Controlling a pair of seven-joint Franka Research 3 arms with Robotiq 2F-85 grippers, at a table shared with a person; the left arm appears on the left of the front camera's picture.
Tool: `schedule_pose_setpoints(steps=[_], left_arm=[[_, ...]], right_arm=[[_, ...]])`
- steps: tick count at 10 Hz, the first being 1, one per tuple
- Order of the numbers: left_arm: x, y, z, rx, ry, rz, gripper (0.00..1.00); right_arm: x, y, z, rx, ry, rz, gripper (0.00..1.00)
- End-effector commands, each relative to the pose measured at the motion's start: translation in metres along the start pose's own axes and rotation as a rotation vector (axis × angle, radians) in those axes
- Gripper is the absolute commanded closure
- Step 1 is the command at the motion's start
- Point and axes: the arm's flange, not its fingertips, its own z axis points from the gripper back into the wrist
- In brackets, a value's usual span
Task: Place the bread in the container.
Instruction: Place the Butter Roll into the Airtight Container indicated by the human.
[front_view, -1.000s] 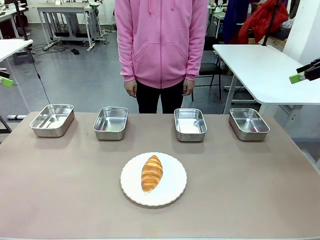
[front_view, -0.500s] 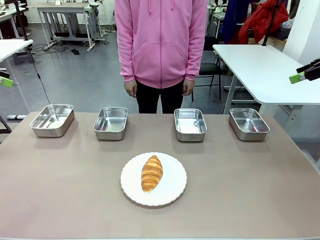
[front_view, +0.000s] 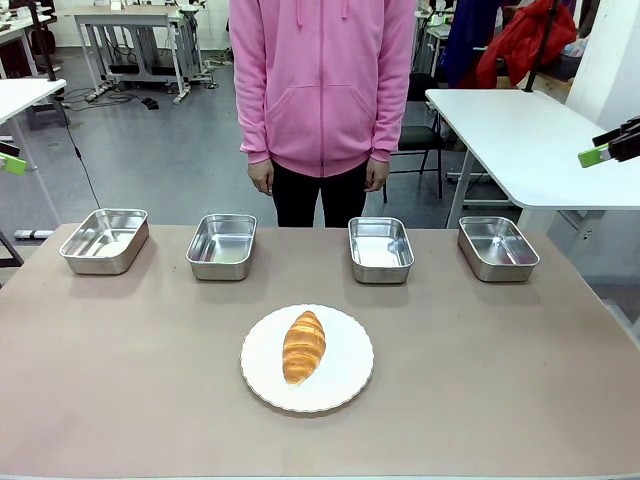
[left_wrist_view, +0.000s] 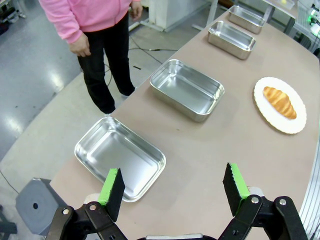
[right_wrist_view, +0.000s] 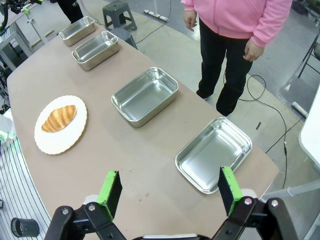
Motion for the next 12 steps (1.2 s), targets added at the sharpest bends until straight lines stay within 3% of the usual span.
schedule_pose_setpoints(steps=[1,12], left_arm=[[0.0008,-0.0005,0.0000,0.001,0.002,-0.004,0.00],[0.0008,-0.0005,0.0000,0.001,0.002,-0.004,0.00]], right_arm=[[0.0008,-0.0004,-0.0005,0.005,-0.012,0.003,0.00],[0.0008,-0.0004,-0.0005,0.005,-0.012,0.003,0.00]])
